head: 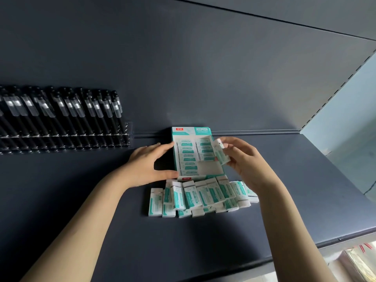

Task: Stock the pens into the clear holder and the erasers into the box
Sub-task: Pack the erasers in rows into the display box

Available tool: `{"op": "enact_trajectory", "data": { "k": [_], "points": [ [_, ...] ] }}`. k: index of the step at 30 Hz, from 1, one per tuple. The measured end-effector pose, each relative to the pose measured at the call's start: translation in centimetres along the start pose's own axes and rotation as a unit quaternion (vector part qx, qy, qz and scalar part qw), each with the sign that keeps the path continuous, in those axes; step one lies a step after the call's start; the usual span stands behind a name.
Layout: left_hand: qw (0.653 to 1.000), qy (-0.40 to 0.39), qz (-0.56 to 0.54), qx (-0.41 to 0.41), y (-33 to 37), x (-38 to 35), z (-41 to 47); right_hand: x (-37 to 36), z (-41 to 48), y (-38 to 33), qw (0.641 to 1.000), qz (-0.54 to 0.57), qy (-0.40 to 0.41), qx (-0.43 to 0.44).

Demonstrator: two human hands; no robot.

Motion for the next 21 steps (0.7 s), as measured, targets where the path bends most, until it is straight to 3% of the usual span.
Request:
{"op": "enact_trajectory", "data": {
  "k": [10,21],
  "points": [
    [1.000,-0.012,0.003,0.014,0.3,0.1,-0.2,0.1,2.7,0.0,0.979,-0.197,0.041,0.036],
    [1.000,-0.017,-0.006,0.019,0.2,0.2,-0.3,-0.6,3.1,-0.3,0.950,-0.305,-0.048,0.042]
  ]
}}
Point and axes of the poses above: each hand's wrist, its own z-axis towards the middle knuckle, its own x-axis out of the back of the hand, y = z × x, the point moved 7 cm from there along z, towards the middle knuckle, and after that the axes turned 7 degrees about y, right-handed, at the moved point
